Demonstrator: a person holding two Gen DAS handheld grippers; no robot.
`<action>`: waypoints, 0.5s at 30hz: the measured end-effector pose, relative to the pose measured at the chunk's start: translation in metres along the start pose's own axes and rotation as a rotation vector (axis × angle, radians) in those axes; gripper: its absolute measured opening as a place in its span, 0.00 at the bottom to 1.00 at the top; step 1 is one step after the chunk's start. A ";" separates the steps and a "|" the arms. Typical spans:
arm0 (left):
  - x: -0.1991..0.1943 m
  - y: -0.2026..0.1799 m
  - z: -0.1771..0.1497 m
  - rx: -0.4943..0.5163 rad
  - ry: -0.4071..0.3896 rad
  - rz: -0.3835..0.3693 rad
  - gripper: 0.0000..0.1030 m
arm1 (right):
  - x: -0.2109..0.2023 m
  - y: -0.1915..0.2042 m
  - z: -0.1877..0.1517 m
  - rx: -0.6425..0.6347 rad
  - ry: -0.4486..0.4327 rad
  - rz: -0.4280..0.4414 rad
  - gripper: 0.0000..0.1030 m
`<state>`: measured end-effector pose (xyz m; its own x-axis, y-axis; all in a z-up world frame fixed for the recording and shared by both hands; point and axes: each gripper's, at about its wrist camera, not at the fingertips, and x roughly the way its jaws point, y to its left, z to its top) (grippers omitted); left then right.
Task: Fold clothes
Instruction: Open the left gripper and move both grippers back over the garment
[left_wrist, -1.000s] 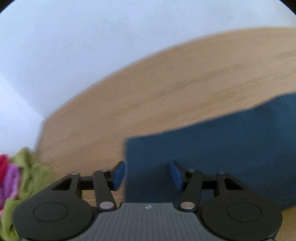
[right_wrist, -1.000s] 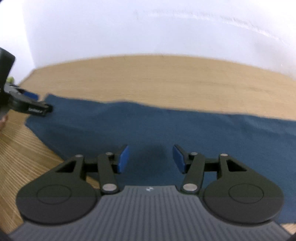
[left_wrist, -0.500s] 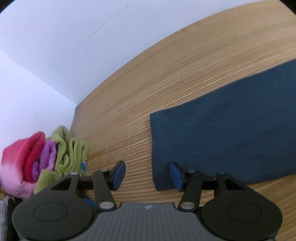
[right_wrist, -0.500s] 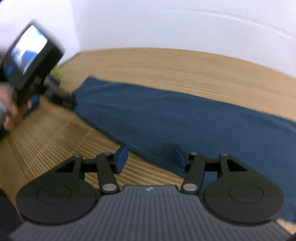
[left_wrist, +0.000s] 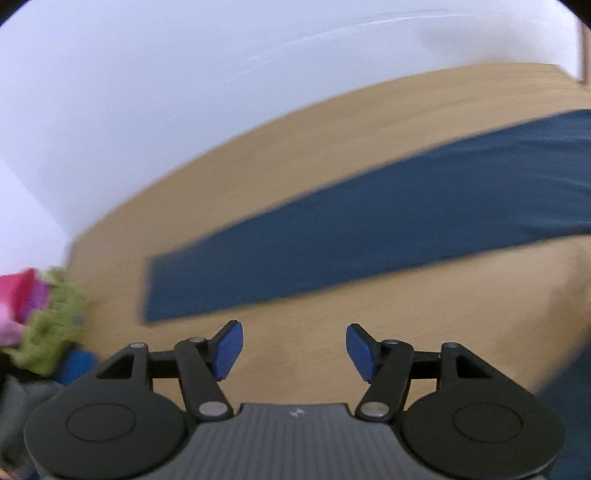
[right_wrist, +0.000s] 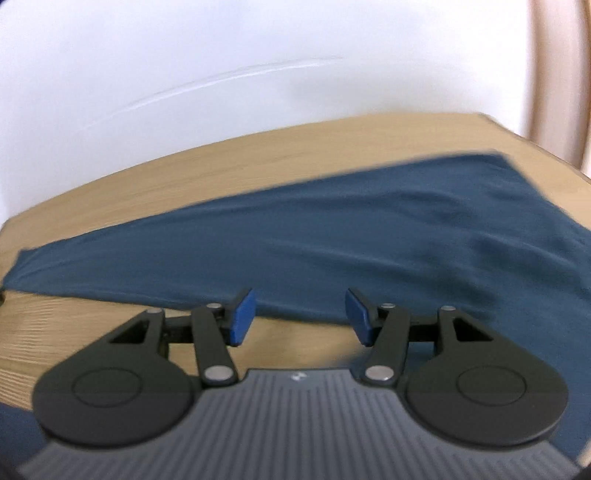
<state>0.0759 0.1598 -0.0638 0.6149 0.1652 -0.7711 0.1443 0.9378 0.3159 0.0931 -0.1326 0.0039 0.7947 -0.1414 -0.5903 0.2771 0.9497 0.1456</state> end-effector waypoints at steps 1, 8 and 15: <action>-0.008 -0.024 -0.002 -0.011 0.010 -0.015 0.63 | -0.008 -0.026 -0.005 0.034 0.000 -0.029 0.55; -0.058 -0.178 -0.007 -0.068 0.039 -0.128 0.62 | -0.058 -0.212 -0.018 0.253 -0.027 -0.208 0.55; -0.090 -0.259 0.000 0.054 0.014 -0.170 0.63 | -0.060 -0.335 -0.016 0.539 -0.015 -0.201 0.57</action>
<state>-0.0171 -0.0980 -0.0767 0.5668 0.0100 -0.8238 0.2872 0.9348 0.2089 -0.0564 -0.4383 -0.0218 0.7048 -0.3119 -0.6371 0.6562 0.6278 0.4185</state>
